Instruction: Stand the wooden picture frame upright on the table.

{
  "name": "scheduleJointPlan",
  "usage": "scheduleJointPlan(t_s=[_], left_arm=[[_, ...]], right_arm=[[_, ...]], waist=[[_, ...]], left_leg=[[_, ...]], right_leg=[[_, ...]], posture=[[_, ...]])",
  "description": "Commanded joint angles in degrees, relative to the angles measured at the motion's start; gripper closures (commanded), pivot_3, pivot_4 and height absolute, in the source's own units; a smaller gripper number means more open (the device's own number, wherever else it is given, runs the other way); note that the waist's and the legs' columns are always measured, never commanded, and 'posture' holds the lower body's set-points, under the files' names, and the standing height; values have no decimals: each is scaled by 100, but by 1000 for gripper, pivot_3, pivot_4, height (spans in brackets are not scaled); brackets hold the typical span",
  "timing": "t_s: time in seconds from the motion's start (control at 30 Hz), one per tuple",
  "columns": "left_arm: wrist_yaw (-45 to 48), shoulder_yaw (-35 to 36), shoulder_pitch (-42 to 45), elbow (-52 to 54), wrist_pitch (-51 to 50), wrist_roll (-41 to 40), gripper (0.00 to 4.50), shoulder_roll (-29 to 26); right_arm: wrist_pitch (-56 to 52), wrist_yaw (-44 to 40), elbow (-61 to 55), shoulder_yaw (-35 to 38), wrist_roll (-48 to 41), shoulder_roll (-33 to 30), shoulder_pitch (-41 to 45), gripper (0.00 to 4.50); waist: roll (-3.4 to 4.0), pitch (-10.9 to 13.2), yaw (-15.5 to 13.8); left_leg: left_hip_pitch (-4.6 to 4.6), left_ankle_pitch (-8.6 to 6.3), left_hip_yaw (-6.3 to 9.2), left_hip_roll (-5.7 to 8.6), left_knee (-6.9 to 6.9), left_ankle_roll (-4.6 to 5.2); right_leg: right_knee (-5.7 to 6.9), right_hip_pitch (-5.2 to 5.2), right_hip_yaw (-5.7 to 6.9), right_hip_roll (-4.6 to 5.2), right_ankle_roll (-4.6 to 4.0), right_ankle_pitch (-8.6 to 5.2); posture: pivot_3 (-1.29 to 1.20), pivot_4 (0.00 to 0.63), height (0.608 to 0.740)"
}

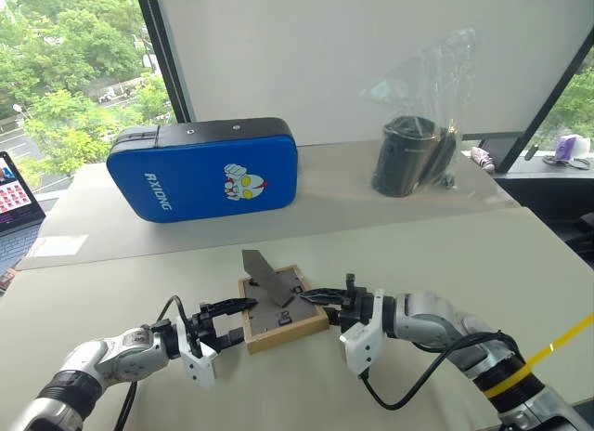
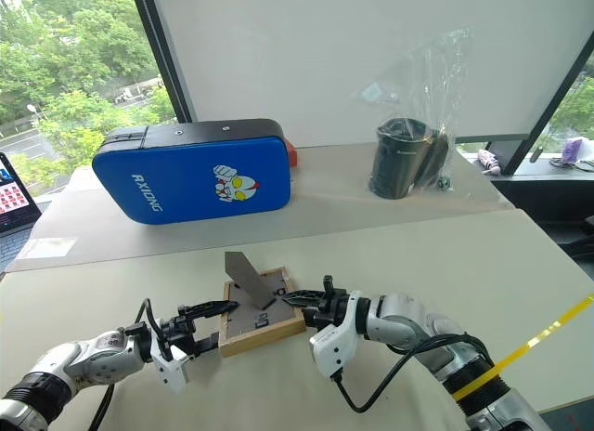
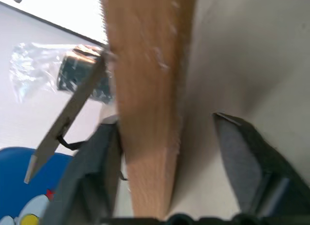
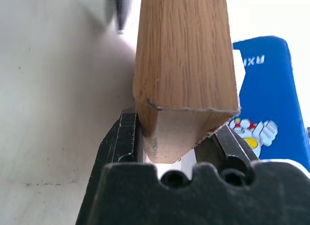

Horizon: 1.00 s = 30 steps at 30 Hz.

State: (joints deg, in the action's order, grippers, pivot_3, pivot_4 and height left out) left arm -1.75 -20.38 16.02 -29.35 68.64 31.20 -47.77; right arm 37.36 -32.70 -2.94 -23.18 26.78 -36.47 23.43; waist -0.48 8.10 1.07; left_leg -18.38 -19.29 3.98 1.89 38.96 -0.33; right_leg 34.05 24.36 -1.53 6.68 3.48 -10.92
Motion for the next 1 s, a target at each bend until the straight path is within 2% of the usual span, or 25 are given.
scheduleJointPlan(t_s=[0.03,0.13,0.3,0.4,0.57,0.73,0.8,0.87,1.0], left_arm=[[436,627,-769,863,-1015,-1683,367,-146],[704,1040,-1566,1777,-1787,-2254,367,-138],[978,1366,-2415,2738,-2423,-2237,367,100],[1088,1486,-2575,3023,-2714,-2203,367,323],[1304,1601,-2571,3196,-2888,-2155,367,542],[1463,1672,-2548,3255,-2961,-2137,367,717],[1512,1677,-2550,3278,-2967,-2109,320,779],[1565,1682,-2556,3296,-2957,-2089,320,831],[1637,1719,-2547,3302,-2966,-2057,320,932]], right_arm=[[-1619,-700,-571,647,-1561,89,336,3279],[-3516,-1478,-1015,978,-2727,-20,559,3279],[-7313,-2311,-1374,1385,-4376,-400,1431,3279],[-9046,-2948,-1193,1527,-5347,-779,2064,3279],[-10052,-3426,-540,1336,-5864,-891,2718,3279],[-9903,-3494,206,830,-5542,-788,2878,3279],[-9826,-3522,415,687,-5462,-721,2910,2283],[-9770,-3579,536,591,-5401,-682,2935,1754],[-9704,-3654,623,480,-5307,-672,2955,337]], waist=[[-6,5,45],[-12,11,68],[-5,16,25],[4,29,-45],[9,32,-39],[9,32,-26],[9,32,-18],[9,32,-11],[9,32,-19]], left_leg=[[-1,-1,0,-3,0,2],[-4,-9,6,-11,1,15],[-9,-25,12,-13,-1,42],[-15,-26,13,-14,3,42],[-29,-26,21,-17,3,42],[-42,-24,18,-16,3,39],[-72,-14,17,-15,11,22],[-98,5,17,-15,20,-12],[-102,5,18,-14,20,-12]], right_leg=[[2,2,-2,0,0,0],[2,5,-2,-2,-2,1],[-1,11,2,-4,-4,0],[-1,13,7,-4,-8,1],[-2,23,22,-6,-15,3],[-2,34,23,-4,-16,3],[4,67,22,-3,-17,4],[10,95,22,-3,-20,8],[7,96,22,-1,-20,8]], posture=[[0,150,740],[0,150,740],[0,150,740],[0,150,740],[0,150,740],[0,150,740],[0,150,740],[0,150,740],[0,150,740]])
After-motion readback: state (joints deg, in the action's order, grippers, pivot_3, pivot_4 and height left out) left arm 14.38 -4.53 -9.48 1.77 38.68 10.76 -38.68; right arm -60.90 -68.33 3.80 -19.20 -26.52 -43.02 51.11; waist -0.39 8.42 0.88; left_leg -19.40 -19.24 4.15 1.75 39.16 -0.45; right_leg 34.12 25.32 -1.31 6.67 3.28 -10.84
